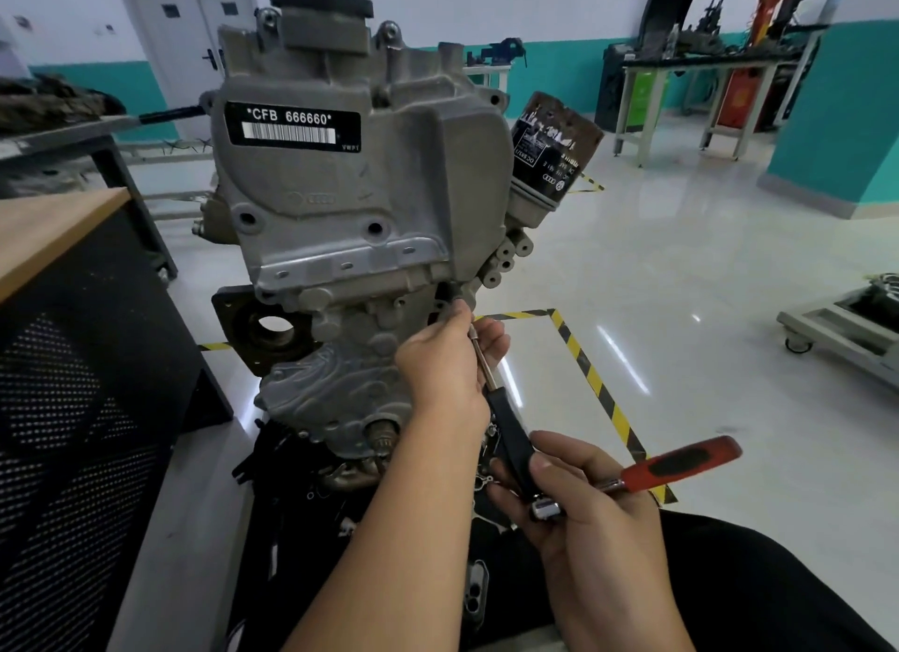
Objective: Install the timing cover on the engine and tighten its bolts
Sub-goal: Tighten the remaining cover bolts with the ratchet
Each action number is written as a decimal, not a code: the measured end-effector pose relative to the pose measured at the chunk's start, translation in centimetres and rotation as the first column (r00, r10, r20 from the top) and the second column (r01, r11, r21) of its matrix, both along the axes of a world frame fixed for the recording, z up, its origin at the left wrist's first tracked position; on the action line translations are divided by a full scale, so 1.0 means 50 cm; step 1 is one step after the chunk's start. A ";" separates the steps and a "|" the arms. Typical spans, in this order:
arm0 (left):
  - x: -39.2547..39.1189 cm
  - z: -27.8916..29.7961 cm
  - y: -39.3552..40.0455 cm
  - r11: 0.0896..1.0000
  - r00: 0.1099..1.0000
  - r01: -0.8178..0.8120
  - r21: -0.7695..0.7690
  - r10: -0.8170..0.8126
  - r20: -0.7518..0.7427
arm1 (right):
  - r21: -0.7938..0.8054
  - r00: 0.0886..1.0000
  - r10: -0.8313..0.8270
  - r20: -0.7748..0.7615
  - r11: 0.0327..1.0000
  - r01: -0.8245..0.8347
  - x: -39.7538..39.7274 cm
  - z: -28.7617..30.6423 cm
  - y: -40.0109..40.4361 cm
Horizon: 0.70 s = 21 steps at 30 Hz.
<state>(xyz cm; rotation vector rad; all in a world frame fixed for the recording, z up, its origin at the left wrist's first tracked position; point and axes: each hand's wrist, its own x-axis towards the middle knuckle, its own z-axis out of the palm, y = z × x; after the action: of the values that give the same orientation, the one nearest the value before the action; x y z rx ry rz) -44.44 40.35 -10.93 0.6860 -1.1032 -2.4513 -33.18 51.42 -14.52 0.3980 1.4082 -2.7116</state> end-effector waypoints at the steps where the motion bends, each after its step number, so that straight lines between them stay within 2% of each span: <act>1: 0.000 0.002 0.002 1.000 1.000 -0.012 -0.004 0.012 -0.007 | -0.003 1.000 0.003 0.000 1.000 -0.003 0.001 0.002 0.000; 12: -0.004 0.021 0.001 0.999 0.999 -0.048 0.022 0.048 -0.005 | 0.050 0.999 -0.004 -0.051 0.999 0.007 -0.010 0.011 -0.008; 16: -0.005 0.024 -0.007 0.999 1.000 -0.015 0.040 0.015 0.004 | 0.100 0.993 -0.033 -0.116 0.994 0.045 -0.012 0.005 -0.011; 21: -0.008 0.024 -0.017 0.997 0.999 0.050 0.054 -0.051 0.008 | 0.084 0.987 -0.062 -0.150 0.994 0.075 -0.011 0.003 -0.015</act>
<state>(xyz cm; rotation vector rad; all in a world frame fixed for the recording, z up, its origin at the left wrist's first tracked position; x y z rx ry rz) -44.85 39.52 -9.71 0.6946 -1.0738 -2.5316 -33.75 50.68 -14.36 0.2610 1.5861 -2.7912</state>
